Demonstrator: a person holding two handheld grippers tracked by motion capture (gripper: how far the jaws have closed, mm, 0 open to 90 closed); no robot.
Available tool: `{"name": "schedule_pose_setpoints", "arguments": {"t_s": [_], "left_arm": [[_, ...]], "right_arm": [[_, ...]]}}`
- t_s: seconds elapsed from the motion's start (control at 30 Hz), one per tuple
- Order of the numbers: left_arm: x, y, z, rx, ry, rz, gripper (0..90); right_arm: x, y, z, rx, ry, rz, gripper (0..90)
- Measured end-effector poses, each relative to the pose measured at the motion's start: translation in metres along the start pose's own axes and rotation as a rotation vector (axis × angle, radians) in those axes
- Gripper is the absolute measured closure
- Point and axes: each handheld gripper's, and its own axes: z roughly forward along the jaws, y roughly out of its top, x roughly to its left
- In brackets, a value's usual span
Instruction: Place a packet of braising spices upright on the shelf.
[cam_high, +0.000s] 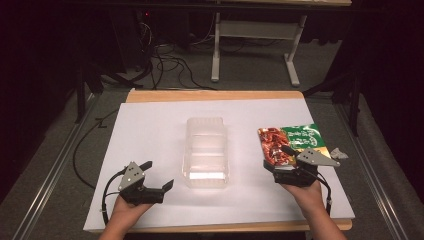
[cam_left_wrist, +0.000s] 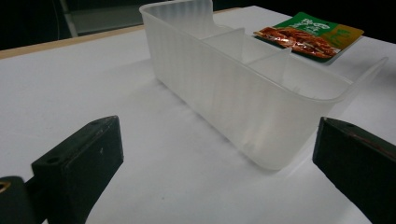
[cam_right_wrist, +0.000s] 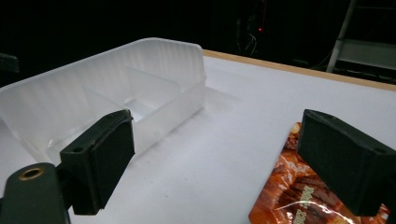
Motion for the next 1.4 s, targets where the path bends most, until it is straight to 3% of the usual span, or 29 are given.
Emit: {"name": "schedule_pose_setpoints", "arguments": {"t_s": [0.5, 0.77, 1.1, 1.4], "left_arm": [[0.001, 0.000, 0.002, 0.004, 0.001, 0.006, 2.4], [0.001, 0.000, 0.003, 0.011, 0.002, 0.008, 2.4], [0.001, 0.000, 0.003, 0.015, 0.001, 0.004, 2.5], [0.002, 0.000, 0.003, 0.010, 0.007, 0.003, 2.9]], "right_arm": [[-0.008, -0.003, 0.000, 0.007, -0.023, 0.010, 11.0], [-0.016, -0.005, -0.001, 0.035, -0.063, 0.019, 15.4], [-0.038, -0.007, -0.007, 0.065, -0.124, 0.061, 18.4], [-0.066, -0.016, -0.016, 0.075, -0.198, 0.118, 18.0]]}}
